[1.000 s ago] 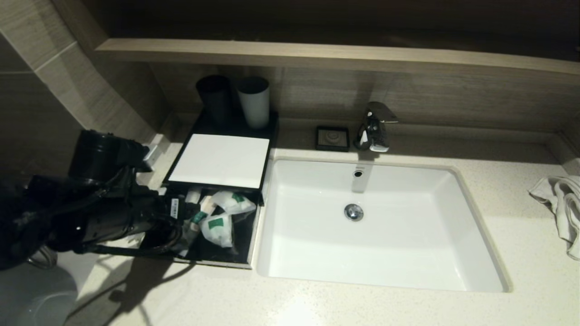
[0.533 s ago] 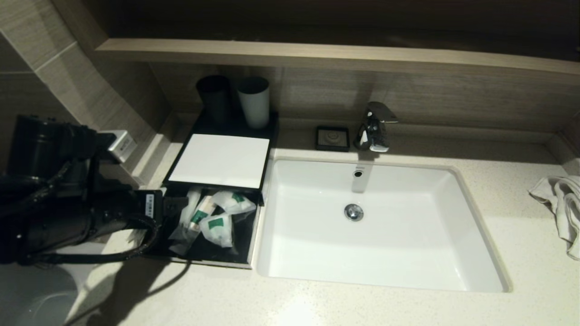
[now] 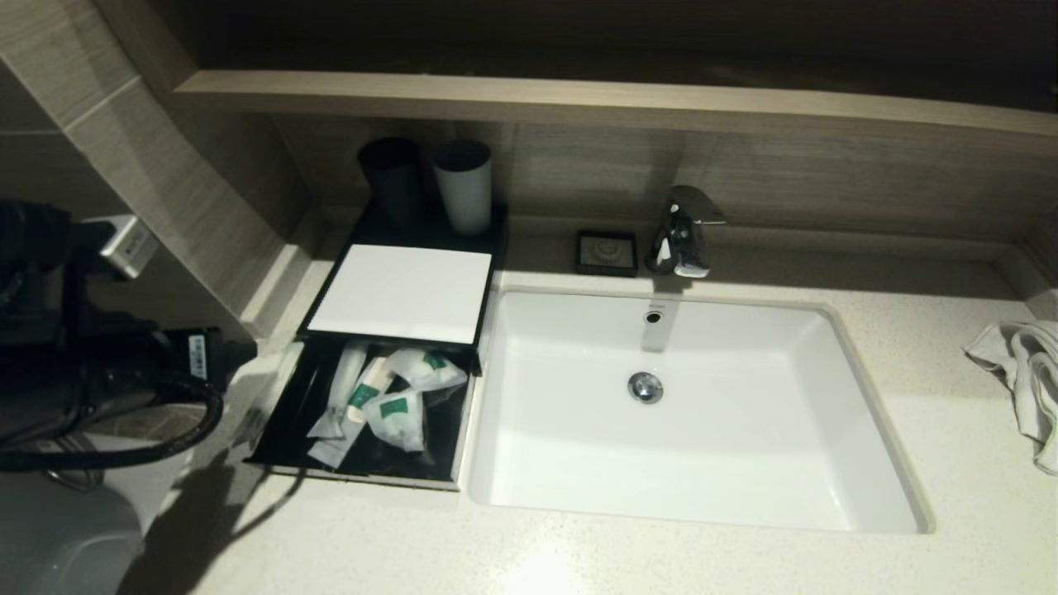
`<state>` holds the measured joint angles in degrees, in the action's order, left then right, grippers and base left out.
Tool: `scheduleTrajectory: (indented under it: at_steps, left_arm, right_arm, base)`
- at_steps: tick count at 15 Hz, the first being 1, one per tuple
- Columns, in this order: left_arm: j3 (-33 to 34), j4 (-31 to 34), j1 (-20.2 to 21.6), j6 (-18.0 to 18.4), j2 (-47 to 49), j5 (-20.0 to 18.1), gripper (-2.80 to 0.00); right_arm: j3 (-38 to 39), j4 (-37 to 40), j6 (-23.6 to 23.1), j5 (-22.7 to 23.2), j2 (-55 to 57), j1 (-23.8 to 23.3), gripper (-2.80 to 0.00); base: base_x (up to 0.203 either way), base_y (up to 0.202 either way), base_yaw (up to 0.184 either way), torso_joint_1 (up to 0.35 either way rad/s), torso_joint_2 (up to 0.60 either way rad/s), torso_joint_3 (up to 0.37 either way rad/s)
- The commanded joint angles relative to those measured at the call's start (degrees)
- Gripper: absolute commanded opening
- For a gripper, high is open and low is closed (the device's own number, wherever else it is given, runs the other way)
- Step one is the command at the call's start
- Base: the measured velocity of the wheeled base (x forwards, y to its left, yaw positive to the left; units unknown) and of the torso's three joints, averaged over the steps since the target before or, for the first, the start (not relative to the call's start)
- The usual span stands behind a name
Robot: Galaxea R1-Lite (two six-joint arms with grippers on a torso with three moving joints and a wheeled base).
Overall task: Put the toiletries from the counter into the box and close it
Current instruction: Pick up the bathroom toiletry
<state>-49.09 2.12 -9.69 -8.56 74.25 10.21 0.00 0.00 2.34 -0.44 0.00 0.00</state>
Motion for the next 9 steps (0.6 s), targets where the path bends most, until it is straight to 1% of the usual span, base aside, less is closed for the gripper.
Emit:
scheduleTrajectory:
  at_steps: [1,2,4,5,7,8,9]
  left_arm:
    - [0.21,-0.01,3.22,0.04,0.1,-0.14,-2.8]
    - [0.49,0.02,4.54,0.11,0.32,-0.92,-2.8]
    - [2.33,0.0,8.03,0.63,0.63,-4.39,-2.8]
    - [3.45,-0.14,9.76,1.82,0.89,-6.86,-2.8]
    - [5.09,-0.63,14.1,5.98,2.17,-12.29,-2.8]
    - [5.22,-0.76,15.74,7.44,3.45,-13.92,-2.8]
    - [5.14,-0.86,16.63,8.16,4.63,-15.0,-2.8]
  right_arm:
    - [0.0,0.0,0.03,0.0,0.0,0.0,-2.8]
    - [0.0,0.0,0.03,0.0,0.0,0.0,-2.8]
    - [0.0,0.0,0.03,0.0,0.0,0.0,-2.8]
    - [0.0,0.0,0.03,0.0,0.0,0.0,-2.8]
    - [0.0,0.0,0.03,0.0,0.02,0.0,-2.8]
    - [0.0,0.0,0.03,0.0,0.0,0.0,-2.8]
    - [0.0,0.0,0.03,0.0,0.0,0.0,-2.8]
  base:
    - [0.0,0.0,0.0,0.0,0.0,0.0]
    - [0.0,0.0,0.0,0.0,0.0,0.0]
    - [0.0,0.0,0.0,0.0,0.0,0.0]
    - [0.0,0.0,0.0,0.0,0.0,0.0]
    - [0.0,0.0,0.0,0.0,0.0,0.0]
    - [0.0,0.0,0.0,0.0,0.0,0.0]
    - [0.0,0.0,0.0,0.0,0.0,0.0]
